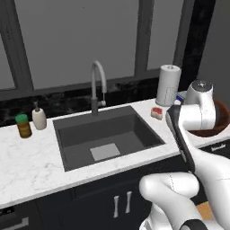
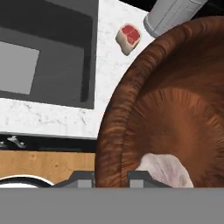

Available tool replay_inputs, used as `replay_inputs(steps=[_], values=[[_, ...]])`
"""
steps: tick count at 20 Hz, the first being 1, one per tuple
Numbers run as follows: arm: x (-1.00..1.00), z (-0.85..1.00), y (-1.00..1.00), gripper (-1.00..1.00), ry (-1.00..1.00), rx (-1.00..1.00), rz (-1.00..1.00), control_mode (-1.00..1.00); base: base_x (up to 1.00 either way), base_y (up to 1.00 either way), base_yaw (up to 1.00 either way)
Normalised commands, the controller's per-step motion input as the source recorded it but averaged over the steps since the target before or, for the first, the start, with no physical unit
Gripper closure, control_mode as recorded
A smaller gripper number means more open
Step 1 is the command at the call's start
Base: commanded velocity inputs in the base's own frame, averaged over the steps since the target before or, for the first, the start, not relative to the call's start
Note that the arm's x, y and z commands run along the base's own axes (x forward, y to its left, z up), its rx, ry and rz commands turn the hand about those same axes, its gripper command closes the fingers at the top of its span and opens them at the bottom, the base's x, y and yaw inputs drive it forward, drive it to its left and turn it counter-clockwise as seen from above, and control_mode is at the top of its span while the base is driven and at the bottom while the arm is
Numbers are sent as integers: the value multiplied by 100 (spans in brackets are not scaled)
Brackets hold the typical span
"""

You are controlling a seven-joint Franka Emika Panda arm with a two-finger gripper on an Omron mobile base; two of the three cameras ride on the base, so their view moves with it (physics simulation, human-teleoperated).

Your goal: Pick the garlic from the sink and place it in the bowl. Then pick the bowl and place it in the microwave. Then close the microwave door and press the start button.

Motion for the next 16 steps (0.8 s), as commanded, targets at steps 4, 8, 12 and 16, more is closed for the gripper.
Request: replay_inputs(steps=[4, 8, 12, 16], values=[[0, 0, 0, 100, 0, 0, 0, 100, -31, 13, -79], [0, 0, 0, 100, 0, 0, 0, 100, -31, 0, -88], [0, 0, 0, 100, 0, 0, 0, 100, -27, 0, -90], [0, 0, 0, 100, 0, 0, 0, 100, -27, 0, -89]])
